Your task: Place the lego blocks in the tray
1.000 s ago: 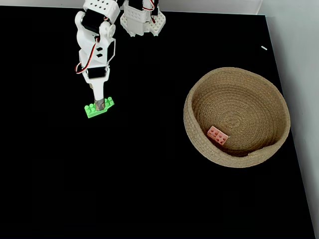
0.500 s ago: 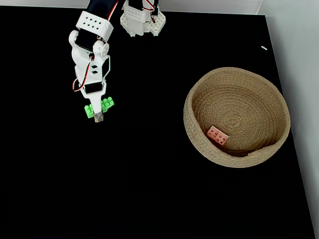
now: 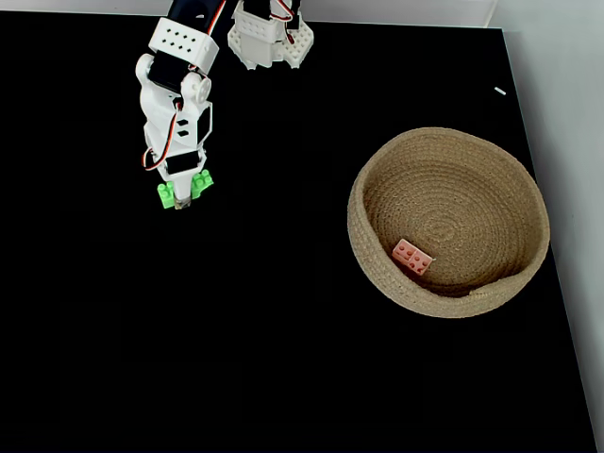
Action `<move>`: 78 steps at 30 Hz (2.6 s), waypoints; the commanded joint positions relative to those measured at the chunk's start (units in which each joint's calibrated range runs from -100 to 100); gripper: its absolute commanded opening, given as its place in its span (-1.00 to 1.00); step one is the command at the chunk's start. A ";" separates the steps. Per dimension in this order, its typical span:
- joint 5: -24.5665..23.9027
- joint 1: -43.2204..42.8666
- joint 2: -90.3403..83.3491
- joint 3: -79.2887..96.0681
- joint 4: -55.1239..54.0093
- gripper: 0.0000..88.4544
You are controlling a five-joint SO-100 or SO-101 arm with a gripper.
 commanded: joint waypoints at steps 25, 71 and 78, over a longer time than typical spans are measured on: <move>-38.39 -47.96 -26.23 -9.81 4.32 -0.89; -28.72 10.90 -34.66 22.02 16.14 -0.13; -28.13 11.23 -43.34 36.33 11.23 -0.12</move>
